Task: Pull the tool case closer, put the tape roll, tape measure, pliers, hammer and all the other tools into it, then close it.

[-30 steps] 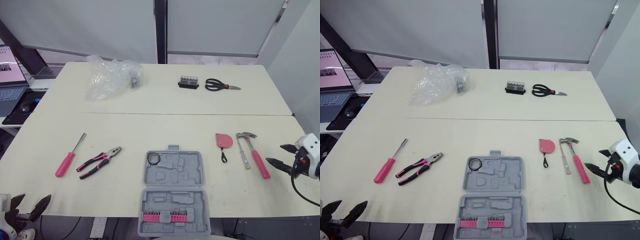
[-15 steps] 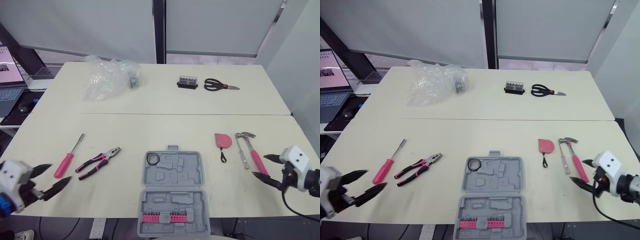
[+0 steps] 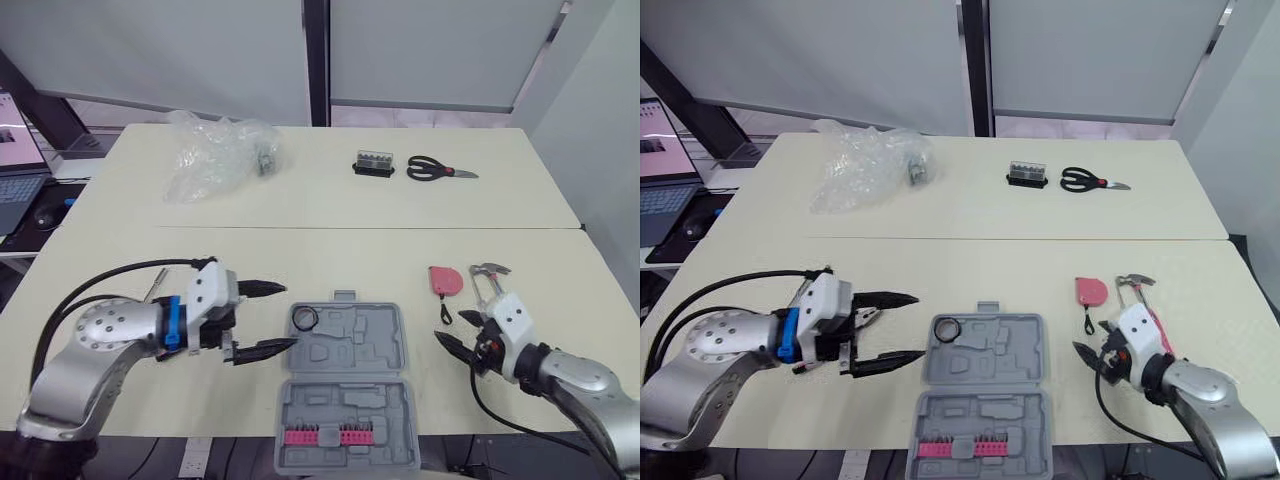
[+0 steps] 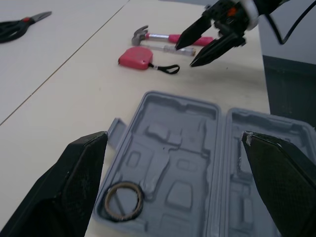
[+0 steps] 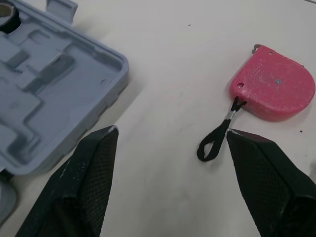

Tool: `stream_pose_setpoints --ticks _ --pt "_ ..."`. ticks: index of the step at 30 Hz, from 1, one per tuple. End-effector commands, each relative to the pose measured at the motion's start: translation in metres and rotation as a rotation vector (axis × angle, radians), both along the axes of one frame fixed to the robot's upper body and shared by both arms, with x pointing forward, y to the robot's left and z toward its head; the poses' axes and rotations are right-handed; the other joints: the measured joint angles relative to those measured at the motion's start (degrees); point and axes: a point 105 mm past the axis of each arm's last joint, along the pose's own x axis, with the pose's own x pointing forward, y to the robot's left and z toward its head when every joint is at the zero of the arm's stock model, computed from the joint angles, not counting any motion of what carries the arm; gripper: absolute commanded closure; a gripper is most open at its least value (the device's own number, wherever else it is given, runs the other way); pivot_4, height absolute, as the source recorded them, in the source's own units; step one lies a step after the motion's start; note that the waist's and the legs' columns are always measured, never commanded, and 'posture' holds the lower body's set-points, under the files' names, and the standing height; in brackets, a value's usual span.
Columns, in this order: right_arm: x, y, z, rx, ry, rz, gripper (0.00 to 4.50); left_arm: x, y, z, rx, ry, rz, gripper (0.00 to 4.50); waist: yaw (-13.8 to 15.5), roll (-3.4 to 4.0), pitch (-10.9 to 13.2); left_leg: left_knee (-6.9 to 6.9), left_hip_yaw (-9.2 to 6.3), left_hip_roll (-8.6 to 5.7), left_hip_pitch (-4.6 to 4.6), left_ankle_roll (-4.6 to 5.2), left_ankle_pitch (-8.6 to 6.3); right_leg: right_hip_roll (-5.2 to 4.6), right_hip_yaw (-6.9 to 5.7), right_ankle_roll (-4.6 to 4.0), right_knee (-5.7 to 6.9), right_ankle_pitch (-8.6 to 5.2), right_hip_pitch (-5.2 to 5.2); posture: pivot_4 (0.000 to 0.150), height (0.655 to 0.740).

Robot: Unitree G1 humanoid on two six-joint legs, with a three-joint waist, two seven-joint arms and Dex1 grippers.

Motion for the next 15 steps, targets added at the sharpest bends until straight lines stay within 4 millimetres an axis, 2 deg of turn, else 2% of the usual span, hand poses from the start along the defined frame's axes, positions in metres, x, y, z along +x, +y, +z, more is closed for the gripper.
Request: stream_pose_setpoints --ticks 1,6,15 --pt "0.011 -0.005 0.0 -0.016 -0.032 -0.08 0.88 -0.007 -0.016 0.009 -0.027 -0.012 -0.108 0.0 0.03 0.0 0.0 -0.01 0.0 -0.01 0.0 0.0 0.0 0.0 0.0 0.0 0.0 0.0 0.0 0.15 0.74" --pt "0.028 -0.002 -0.012 0.021 -0.008 -0.178 0.88 -0.006 -0.035 0.011 -0.039 -0.04 -0.195 0.0 0.01 0.0 0.0 0.01 -0.01 -0.01 0.0 0.0 0.0 0.01 -0.01 0.0 0.02 0.0 0.0 0.15 0.74" --pt "0.042 -0.006 -0.025 0.044 0.024 -0.297 0.88 -0.005 -0.043 0.011 -0.032 -0.042 -0.225 0.0 0.0 0.02 0.01 0.01 -0.02 0.0 -0.01 0.01 0.0 0.03 0.01 0.0 0.04 0.0 -0.02 0.15 0.74"
